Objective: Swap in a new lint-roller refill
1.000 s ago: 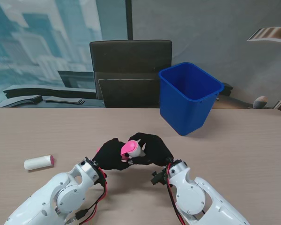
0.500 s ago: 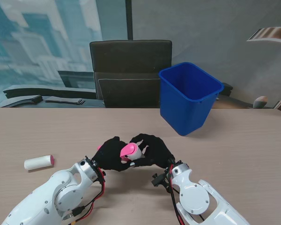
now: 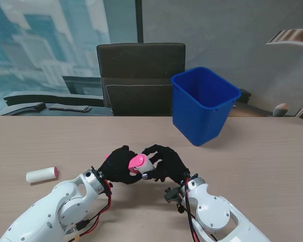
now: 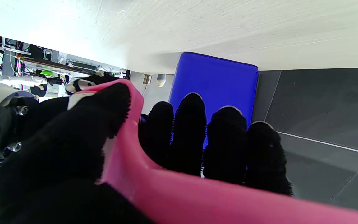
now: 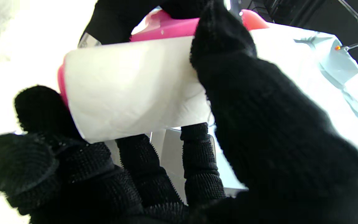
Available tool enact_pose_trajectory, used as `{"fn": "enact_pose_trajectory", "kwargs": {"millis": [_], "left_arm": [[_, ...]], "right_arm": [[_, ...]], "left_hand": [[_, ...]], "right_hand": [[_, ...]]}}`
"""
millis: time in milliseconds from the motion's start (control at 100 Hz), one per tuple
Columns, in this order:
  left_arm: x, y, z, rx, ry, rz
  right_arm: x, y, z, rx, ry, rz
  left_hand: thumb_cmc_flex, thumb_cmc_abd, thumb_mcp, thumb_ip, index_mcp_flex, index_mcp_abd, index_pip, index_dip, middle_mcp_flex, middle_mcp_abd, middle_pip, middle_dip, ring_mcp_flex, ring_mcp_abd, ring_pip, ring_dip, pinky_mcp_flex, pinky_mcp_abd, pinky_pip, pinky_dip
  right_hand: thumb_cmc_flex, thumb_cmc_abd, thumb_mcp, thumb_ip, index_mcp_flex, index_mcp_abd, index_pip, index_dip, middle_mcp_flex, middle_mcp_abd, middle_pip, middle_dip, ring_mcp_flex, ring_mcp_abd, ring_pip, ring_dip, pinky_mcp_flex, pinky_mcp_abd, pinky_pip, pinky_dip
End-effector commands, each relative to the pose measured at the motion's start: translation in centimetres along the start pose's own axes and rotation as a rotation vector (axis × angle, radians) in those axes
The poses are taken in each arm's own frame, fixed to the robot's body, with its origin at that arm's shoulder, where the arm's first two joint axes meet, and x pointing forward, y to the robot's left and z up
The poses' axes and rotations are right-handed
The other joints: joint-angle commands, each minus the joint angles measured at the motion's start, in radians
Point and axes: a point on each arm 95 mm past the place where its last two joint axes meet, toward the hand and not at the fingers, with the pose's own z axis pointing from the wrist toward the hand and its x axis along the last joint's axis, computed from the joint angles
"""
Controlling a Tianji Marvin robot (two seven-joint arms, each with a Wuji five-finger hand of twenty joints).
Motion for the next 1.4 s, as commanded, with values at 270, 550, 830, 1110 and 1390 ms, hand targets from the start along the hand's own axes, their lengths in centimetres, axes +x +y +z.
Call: {"fn": "enact_pose_trajectory", "kwargs": {"millis": [270, 550, 830, 1110, 1390], "left_arm": [[1.0, -0.4, 0.7, 0.029, 0.009, -0.010], [1.9, -0.7, 0.4, 0.056, 0.004, -0.075], [2.6, -1.0, 0.1, 0.077, 0.006, -0.117], [3.0, -1.0, 0.2, 0.085, 0.015, -0.143], [2.7, -0.9, 0.3, 0.082, 0.036, -0.077]], "right_arm": [[1.3, -3.0, 0.3, 0.138, 0.099, -0.056], [0.9, -2.6, 1.2, 0.096, 0.196, -0.250], [0.7, -2.5, 1.7, 0.061, 0.206, -0.339], [0.8, -2.3, 1.7, 0.041, 0.182, -0.389], [0.8, -2.8, 1.3, 0.084, 0.111, -0.254]], "left_hand": [[0.299, 0.058, 0.250, 0.171, -0.088, -0.001, -0.048, 0.015, -0.018, -0.033, 0.014, 0.050, 0.038, -0.002, 0.043, 0.020, 0.003, -0.031, 0.047, -0.003], [0.288, 0.067, 0.255, 0.191, -0.087, 0.000, -0.046, 0.013, -0.018, -0.034, 0.019, 0.055, 0.040, -0.010, 0.046, 0.018, 0.006, -0.038, 0.049, -0.005], [0.285, 0.069, 0.254, 0.201, -0.086, 0.001, -0.044, 0.012, -0.017, -0.034, 0.023, 0.055, 0.041, -0.012, 0.048, 0.016, 0.006, -0.039, 0.050, -0.007], [0.283, 0.072, 0.255, 0.210, -0.085, 0.002, -0.043, 0.012, -0.017, -0.034, 0.027, 0.056, 0.042, -0.014, 0.051, 0.014, 0.008, -0.039, 0.052, -0.008], [0.266, 0.073, 0.280, 0.250, -0.079, 0.006, -0.034, 0.014, -0.012, -0.031, 0.052, 0.071, 0.058, -0.021, 0.086, 0.024, 0.022, -0.039, 0.073, -0.004]], "right_hand": [[0.182, 0.357, 0.253, 0.121, 0.157, 0.129, 0.264, 0.084, 0.129, -0.037, 0.238, 0.094, 0.114, -0.723, 0.535, 0.045, 0.158, -0.638, 0.160, 0.028], [-0.006, 0.243, 0.611, 0.377, 0.326, 0.013, 0.222, 0.343, 0.231, -0.098, 0.334, 0.125, 0.113, -0.740, 0.572, 0.056, 0.167, -0.658, 0.207, 0.014], [-0.061, 0.385, 0.527, 0.567, 0.326, 0.029, 0.264, 0.421, 0.209, -0.098, 0.323, 0.050, 0.107, -0.578, 0.415, -0.027, 0.142, -0.506, 0.128, -0.032], [0.120, 0.096, 0.757, 0.427, 0.422, -0.039, 0.206, 0.721, 0.191, -0.144, 0.398, 0.122, 0.101, -0.620, 0.498, -0.094, 0.145, -0.531, 0.201, -0.150], [0.164, -0.062, 0.757, 0.649, 0.478, -0.061, 0.358, 0.824, 0.261, -0.128, 0.560, 0.277, 0.100, -0.806, 0.800, 0.018, 0.166, -0.715, 0.436, -0.138]]}}
